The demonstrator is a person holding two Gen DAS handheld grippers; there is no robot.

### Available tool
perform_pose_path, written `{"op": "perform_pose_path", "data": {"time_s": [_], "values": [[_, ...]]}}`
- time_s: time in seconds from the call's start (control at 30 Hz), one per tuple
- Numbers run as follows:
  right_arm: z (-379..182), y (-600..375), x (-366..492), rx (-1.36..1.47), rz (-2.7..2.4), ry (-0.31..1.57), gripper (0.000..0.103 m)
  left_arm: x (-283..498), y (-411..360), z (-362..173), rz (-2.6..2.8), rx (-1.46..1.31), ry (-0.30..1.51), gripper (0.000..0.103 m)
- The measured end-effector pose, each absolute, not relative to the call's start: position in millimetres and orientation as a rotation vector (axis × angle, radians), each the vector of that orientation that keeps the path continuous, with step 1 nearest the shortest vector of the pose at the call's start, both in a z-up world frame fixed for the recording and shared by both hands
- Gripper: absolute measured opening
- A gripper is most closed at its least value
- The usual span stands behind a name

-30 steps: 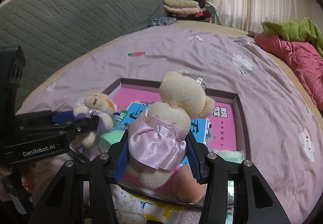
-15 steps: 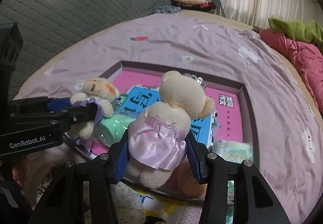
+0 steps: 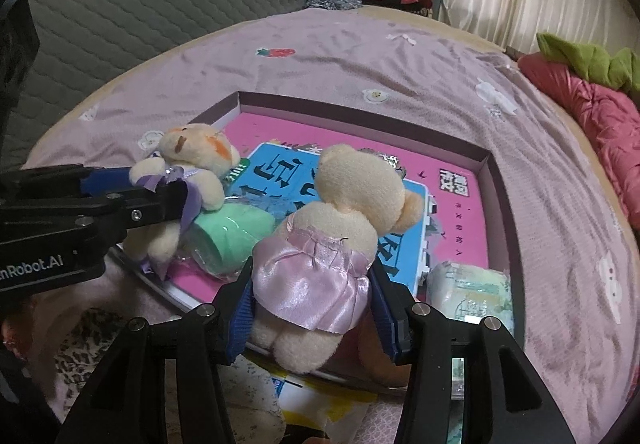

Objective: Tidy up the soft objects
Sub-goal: 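Lower both held teddy bears over the tray box, then open the right tool to release the pink-dress bear into the tray while the left tool holds the purple-dress bear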

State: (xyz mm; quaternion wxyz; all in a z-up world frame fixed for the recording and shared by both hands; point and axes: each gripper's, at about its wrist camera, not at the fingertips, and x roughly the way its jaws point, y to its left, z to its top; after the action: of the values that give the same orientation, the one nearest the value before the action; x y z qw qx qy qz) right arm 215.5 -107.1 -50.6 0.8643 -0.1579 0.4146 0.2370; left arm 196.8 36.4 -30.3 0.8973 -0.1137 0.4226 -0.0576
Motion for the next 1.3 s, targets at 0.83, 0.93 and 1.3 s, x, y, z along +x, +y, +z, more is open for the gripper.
{"op": "perform_pose_path", "data": {"time_s": [0.83,0.93,1.3], "values": [[-44.3,-107.5,209.4,-0.336,0.544,0.857,0.068,199.4,41.7,-30.6,-0.119,-0.264,0.876,0.044],[-37.1,-110.1,207.6,-0.340,0.531,0.827,0.069,199.6,41.8,-30.5,-0.120,-0.264,0.873,0.044],[-21.4,-121.8,210.1,-0.285,0.518,0.791,0.070,200.7,42.7,-29.1,-0.113,-0.270,0.863,0.049]]}}
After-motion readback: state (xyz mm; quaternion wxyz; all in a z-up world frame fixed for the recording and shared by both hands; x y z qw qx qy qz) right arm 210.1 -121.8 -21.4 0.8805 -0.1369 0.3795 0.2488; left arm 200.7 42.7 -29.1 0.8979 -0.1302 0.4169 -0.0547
